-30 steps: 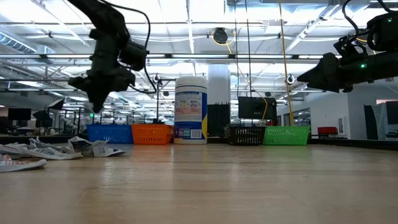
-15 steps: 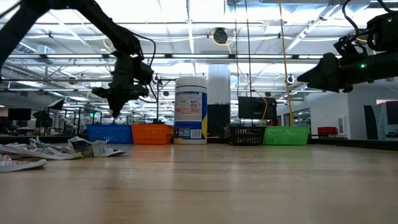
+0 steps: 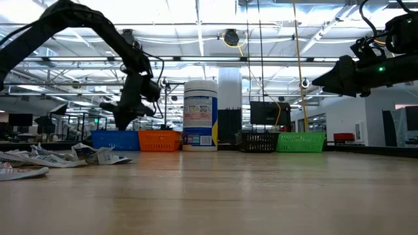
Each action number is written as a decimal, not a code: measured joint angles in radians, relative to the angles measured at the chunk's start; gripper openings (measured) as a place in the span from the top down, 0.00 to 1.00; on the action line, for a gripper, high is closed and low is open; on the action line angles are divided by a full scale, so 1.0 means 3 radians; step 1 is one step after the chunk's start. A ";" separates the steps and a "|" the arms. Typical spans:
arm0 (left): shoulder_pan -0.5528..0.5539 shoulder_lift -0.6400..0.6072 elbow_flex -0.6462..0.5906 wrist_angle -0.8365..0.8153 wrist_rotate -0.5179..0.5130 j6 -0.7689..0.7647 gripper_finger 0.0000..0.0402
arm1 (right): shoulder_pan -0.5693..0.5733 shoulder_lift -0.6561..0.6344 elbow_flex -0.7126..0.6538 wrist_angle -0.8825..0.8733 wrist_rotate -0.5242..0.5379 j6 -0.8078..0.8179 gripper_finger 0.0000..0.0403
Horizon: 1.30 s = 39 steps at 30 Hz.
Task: Pick & Place First Aid Supplies
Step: Put the alcohol pad into the blue bin
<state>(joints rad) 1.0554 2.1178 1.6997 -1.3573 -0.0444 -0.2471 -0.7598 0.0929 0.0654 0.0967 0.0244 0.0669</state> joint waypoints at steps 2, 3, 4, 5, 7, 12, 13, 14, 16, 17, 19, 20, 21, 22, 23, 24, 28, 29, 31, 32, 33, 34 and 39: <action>0.0010 0.0006 -0.0001 0.0030 -0.0008 -0.0001 0.98 | 0.0000 0.0000 -0.0001 0.0000 0.0000 0.0000 0.13; 0.0016 0.0006 -0.0001 0.0033 -0.0014 0.0008 0.96 | 0.0000 0.0000 -0.0001 0.0000 0.0001 0.0000 0.13; 0.0015 0.0005 -0.0001 0.0038 -0.0015 0.0012 0.94 | 0.0000 -0.0001 -0.0001 0.0001 0.0001 0.0000 0.13; 0.0015 0.0005 -0.0001 0.0045 -0.0015 0.0009 0.92 | 0.0000 0.0000 0.0000 0.0000 0.0001 0.0000 0.13; 0.0015 0.0005 -0.0001 0.0056 -0.0014 -0.0025 0.87 | -0.0001 -0.0001 -0.0001 0.0000 0.0001 0.0000 0.13; 0.0016 0.0005 -0.0001 0.0079 -0.0002 0.0005 0.67 | 0.0000 0.0000 0.0000 0.0000 0.0001 0.0000 0.13; 0.0020 0.0005 -0.0001 0.0079 -0.0017 -0.0019 0.62 | 0.0000 -0.0001 -0.0001 0.0000 0.0001 0.0000 0.13; 0.0022 0.0004 -0.0001 0.0072 -0.0024 -0.0052 0.57 | -0.0001 -0.0001 -0.0001 0.0001 0.0001 0.0000 0.13; 0.0022 -0.0015 -0.0002 0.0052 0.0015 -0.0175 0.48 | 0.0000 0.0000 -0.0001 0.0000 0.0001 0.0000 0.13; 0.0022 -0.0041 -0.0003 0.0043 0.0060 -0.0255 0.45 | 0.0000 0.0000 -0.0001 0.0000 0.0001 0.0000 0.13; 0.0022 -0.0099 -0.0008 -0.0011 0.0110 -0.0466 0.39 | -0.0001 0.0000 -0.0001 0.0000 0.0001 0.0000 0.13; 0.0021 -0.0120 -0.0009 -0.0056 0.0116 -0.0574 0.37 | 0.0000 0.0000 0.0000 0.0000 0.0000 0.0000 0.13; 0.0016 -0.0137 -0.0012 -0.0104 0.0120 -0.0662 0.35 | 0.0000 -0.0001 0.0000 0.0000 0.0001 0.0000 0.13; 0.0012 -0.0150 -0.0013 -0.0159 0.0122 -0.0737 0.34 | 0.0000 0.0000 0.0000 0.0000 0.0001 0.0000 0.13; 0.0002 -0.0168 -0.0015 -0.0205 0.0122 -0.0790 0.33 | 0.0000 0.0000 -0.0001 0.0000 0.0001 0.0000 0.13; -0.0007 -0.0191 -0.0021 -0.0240 0.0124 -0.0837 0.32 | -0.0001 0.0000 -0.0001 0.0000 0.0001 0.0000 0.13; -0.0078 -0.0389 -0.0282 -0.0114 0.0175 -0.1064 0.32 | 0.0000 -0.0001 -0.0001 0.0000 0.0001 0.0000 0.13; -0.0114 -0.0470 -0.0397 -0.0028 0.0204 -0.1134 0.32 | 0.0000 -0.0001 -0.0001 0.0000 0.0001 -0.0001 0.13; -0.0177 -0.0669 -0.0667 0.0186 0.0368 -0.1246 0.33 | 0.0000 0.0000 0.0000 0.0000 0.0001 0.0000 0.13; -0.0217 -0.0771 -0.0808 0.0276 0.0433 -0.1299 0.33 | 0.0000 0.0000 -0.0001 0.0000 0.0001 0.0000 0.13; -0.0262 -0.0877 -0.0952 0.0354 0.0487 -0.1348 0.34 | 0.0000 0.0000 -0.0001 0.0000 0.0001 0.0000 0.13; -0.0307 -0.0974 -0.1091 0.0430 0.0529 -0.1419 0.34 | 0.0000 0.0000 -0.0001 0.0000 0.0001 0.0000 0.13; -0.0577 -0.1507 -0.1741 0.0609 0.0618 -0.1755 0.37 | 0.0000 0.0000 0.0000 0.0001 0.0001 0.0000 0.13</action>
<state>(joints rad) 0.8822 1.6658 1.1775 -1.1745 0.1410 -0.7735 -0.7597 0.0929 0.0654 0.0971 0.0246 0.0669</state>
